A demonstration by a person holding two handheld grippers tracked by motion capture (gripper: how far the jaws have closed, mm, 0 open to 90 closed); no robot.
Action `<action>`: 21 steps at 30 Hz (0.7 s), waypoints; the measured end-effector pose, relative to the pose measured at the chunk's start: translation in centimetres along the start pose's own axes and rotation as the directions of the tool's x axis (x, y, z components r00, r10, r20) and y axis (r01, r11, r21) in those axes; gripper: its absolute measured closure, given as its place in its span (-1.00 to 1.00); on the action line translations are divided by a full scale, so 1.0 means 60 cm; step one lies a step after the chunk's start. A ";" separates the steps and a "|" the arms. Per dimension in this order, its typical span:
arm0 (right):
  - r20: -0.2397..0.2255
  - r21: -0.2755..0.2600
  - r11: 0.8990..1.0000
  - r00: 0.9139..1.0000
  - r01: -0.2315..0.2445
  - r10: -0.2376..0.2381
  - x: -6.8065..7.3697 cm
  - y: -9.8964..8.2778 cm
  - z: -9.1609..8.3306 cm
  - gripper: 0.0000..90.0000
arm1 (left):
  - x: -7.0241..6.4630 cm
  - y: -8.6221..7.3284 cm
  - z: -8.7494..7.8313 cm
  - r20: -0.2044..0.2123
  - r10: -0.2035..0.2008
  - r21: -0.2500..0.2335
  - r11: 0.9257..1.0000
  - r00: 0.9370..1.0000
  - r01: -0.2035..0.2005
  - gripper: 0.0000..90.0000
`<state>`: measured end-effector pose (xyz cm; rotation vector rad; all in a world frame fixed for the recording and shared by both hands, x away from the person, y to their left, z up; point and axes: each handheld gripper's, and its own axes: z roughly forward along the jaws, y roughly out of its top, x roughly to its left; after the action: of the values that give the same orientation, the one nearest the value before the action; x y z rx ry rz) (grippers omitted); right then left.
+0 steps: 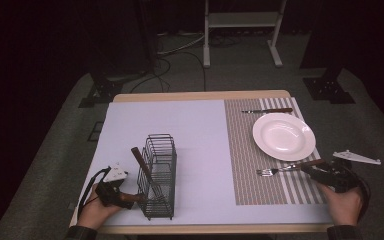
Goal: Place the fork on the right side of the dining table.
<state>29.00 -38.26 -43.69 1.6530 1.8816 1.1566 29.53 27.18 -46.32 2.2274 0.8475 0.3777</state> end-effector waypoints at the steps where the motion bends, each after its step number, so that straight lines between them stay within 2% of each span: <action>1: 0.004 0.005 1.000 1.000 0.001 -0.001 -0.002 -0.001 0.001 -0.31 | 0.000 0.000 0.000 0.000 0.000 0.000 1.000 1.000 0.000 -1.00; 5: 0.015 0.035 0.999 1.000 -0.007 0.006 -0.004 -0.003 0.007 -0.37 | 0.000 0.000 0.000 0.000 0.000 0.000 1.000 1.000 0.000 -1.00; 21: 0.029 0.076 0.997 1.000 -0.009 0.007 -0.010 -0.009 0.018 -0.48 | 0.000 0.000 0.000 0.000 0.000 0.001 1.000 1.000 0.000 -1.00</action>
<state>29.63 -38.47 -44.89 1.7096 1.9251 1.0714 29.53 27.18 -46.31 2.2281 0.8474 0.3777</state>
